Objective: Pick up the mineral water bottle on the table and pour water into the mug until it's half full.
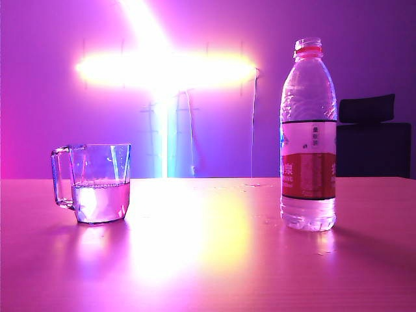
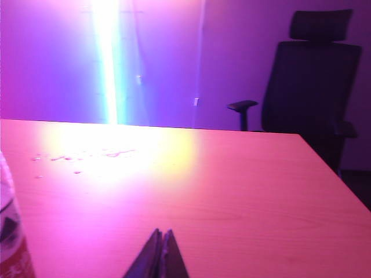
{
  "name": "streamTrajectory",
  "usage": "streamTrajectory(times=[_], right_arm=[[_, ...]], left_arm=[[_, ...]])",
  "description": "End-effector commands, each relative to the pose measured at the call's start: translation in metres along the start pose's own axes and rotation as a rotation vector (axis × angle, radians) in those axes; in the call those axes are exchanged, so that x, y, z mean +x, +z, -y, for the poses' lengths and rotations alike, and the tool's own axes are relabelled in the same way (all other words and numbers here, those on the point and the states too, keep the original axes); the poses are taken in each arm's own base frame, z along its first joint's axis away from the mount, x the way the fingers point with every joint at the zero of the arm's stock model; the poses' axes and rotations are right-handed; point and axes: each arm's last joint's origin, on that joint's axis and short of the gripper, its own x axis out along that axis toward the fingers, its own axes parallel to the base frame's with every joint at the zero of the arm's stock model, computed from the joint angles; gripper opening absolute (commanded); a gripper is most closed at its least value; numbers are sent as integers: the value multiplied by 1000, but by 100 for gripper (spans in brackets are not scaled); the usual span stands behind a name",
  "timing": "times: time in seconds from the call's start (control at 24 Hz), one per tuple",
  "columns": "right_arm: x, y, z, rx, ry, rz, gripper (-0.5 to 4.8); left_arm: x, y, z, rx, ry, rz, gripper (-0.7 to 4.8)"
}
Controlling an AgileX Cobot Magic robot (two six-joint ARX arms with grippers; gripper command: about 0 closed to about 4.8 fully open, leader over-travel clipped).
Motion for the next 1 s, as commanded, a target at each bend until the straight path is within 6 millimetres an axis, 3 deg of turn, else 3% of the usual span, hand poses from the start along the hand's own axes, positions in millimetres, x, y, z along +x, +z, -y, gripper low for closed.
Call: streamTrajectory(times=[0.04,1.0], right_arm=[[0,0,0,-2,12,14,-1],[0,-5,4,-9,-39,-39,-1]], left_arm=[[0,2,0,4,-5,11,-2],[0,2,0,4,-5,11,-2]])
